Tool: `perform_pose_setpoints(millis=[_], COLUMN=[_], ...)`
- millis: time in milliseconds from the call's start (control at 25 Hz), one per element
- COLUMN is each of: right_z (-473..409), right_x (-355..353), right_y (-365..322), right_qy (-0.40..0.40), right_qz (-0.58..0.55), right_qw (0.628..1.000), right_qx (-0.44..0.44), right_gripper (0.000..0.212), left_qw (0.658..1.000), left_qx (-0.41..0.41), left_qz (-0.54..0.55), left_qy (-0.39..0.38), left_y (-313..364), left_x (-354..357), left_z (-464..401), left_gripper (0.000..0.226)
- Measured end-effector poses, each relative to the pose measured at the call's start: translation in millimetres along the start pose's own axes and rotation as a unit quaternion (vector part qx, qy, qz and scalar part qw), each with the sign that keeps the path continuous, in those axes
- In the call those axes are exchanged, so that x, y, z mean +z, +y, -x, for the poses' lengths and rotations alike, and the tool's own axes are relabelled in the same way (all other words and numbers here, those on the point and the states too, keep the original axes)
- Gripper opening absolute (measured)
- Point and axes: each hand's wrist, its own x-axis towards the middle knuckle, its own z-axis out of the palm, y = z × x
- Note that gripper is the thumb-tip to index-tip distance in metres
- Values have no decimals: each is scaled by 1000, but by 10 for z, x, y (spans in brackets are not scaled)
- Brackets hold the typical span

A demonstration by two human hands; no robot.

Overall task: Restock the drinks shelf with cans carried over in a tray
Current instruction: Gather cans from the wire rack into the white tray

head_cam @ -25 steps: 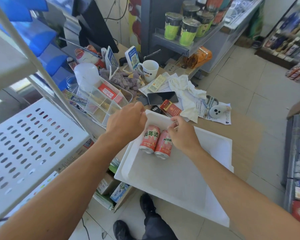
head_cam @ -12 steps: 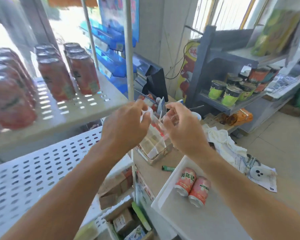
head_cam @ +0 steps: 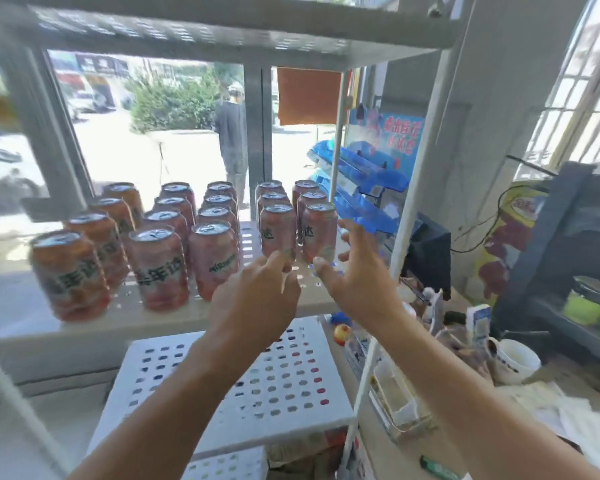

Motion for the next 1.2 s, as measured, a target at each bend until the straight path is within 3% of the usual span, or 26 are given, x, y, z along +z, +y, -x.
perform_pose_setpoints(millis=[400,680,800,960,1200], right_z=[-765,-718,-472,16,700], right_x=[452,487,311,15,-381], right_y=[382,402,265,128,250], right_qy=[-25,37,61,48,98], right_qz=[-32,-76,-138,-172,-181], right_qw=[996,994,985,978,965], right_qx=[75,70,88,106,160], right_gripper=[106,80,80,79,67], left_qw=[1000,999,999,999,994], left_qx=[-25,-45,-35,-4,74], left_qz=[-4,16,27,48,70], left_qy=[4,2,11,18,-34], left_y=[69,24,-42,-105,212], left_x=[234,275,263,247,397], left_z=[-300,-373,-365,-327,-153], left_gripper=[23,24,21,21,23])
